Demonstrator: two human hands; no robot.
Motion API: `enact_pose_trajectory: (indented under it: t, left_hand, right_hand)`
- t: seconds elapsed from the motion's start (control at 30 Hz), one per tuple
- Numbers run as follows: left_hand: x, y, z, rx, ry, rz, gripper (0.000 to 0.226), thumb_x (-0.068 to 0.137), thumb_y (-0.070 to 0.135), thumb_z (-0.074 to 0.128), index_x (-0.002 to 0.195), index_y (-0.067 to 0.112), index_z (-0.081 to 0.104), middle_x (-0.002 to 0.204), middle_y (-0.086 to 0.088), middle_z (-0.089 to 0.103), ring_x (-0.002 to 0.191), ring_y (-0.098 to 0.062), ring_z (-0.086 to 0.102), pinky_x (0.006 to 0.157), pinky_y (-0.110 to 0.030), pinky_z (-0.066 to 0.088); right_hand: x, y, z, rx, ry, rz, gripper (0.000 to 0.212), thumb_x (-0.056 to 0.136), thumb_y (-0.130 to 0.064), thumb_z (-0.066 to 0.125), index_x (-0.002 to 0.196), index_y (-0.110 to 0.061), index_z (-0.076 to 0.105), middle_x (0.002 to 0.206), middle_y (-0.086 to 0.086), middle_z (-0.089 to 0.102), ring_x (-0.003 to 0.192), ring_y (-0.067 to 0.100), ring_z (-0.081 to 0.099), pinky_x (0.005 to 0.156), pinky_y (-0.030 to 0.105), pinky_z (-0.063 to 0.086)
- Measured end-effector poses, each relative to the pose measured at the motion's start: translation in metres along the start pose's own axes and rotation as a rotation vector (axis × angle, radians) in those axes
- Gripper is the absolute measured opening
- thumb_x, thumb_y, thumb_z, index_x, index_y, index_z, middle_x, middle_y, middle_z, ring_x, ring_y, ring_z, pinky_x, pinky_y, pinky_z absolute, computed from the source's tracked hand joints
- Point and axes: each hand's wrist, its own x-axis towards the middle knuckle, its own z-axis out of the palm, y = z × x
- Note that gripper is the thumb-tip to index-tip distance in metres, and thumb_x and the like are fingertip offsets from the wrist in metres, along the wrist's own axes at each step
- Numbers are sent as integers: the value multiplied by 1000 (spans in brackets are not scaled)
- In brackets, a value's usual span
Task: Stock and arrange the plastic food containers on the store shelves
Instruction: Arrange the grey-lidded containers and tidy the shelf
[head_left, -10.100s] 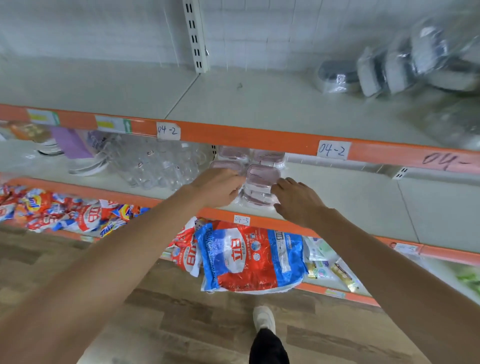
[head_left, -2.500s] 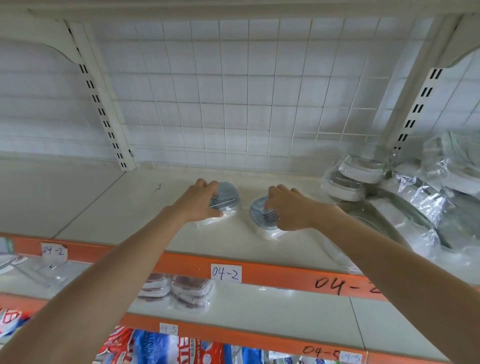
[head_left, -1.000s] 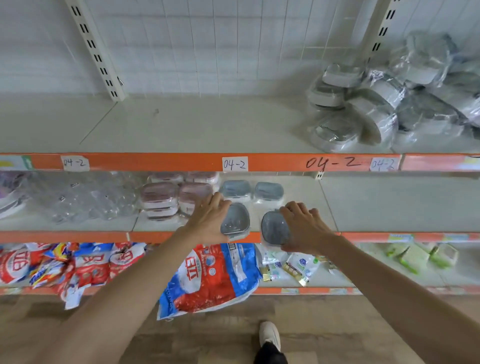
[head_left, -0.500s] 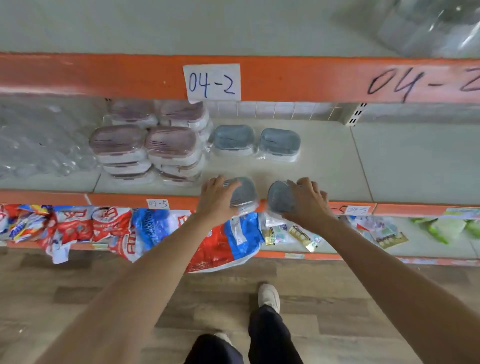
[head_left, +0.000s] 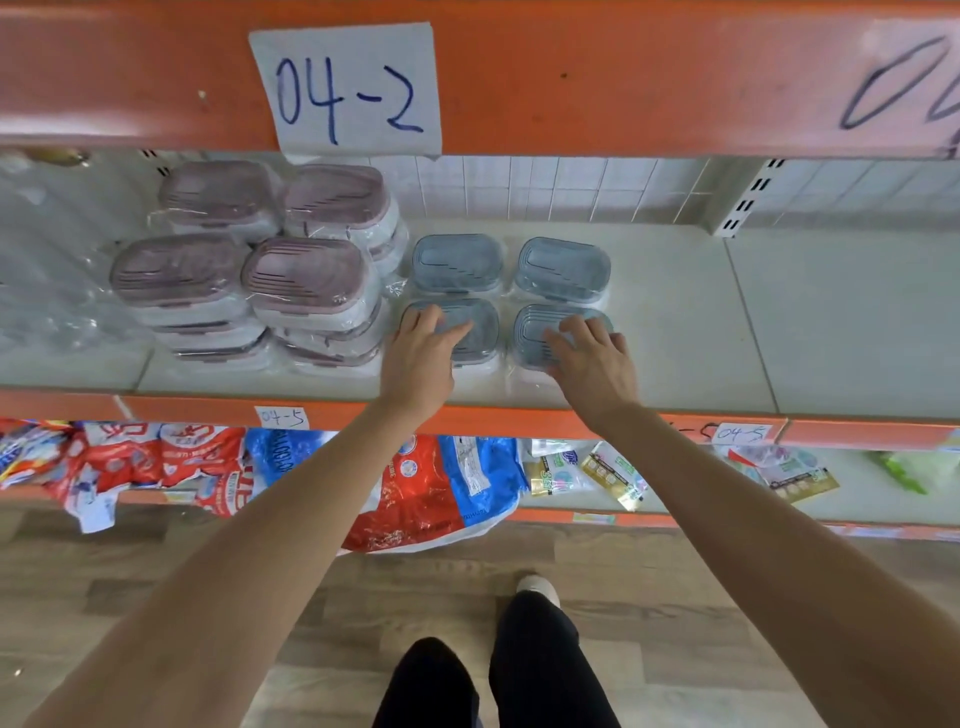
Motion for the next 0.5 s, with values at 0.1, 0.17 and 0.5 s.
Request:
enact_pose_trajectory:
  t: [0.1, 0.17, 0.5]
  left_hand:
    - [0, -2, 4, 5, 18, 8, 59, 90, 7, 54, 144, 23, 38, 128, -4, 43, 120, -23, 38, 101, -33, 33]
    - [-4, 0, 6, 9, 2, 16, 60, 88, 5, 51, 145, 18, 36, 132, -6, 41, 123, -24, 37, 103, -35, 34]
    - [-18, 5, -39, -123, -270, 20, 43, 90, 5, 50, 133, 4, 45, 133, -11, 46, 126, -27, 41, 102, -37, 39]
  right_hand:
    - [4, 0, 4, 10, 4, 9, 39, 97, -29, 45, 135, -18, 45, 133, 4, 43, 121, 25, 38, 92, 34, 26]
    - [6, 0, 4, 26, -7, 21, 41, 97, -28, 45, 136, -19, 44, 134, 4, 42, 122, 24, 37, 93, 35, 26]
    - [-15, -17, -35, 92, -185, -13, 44, 92, -30, 53, 132, -13, 44, 132, 4, 47, 123, 23, 40, 99, 35, 33]
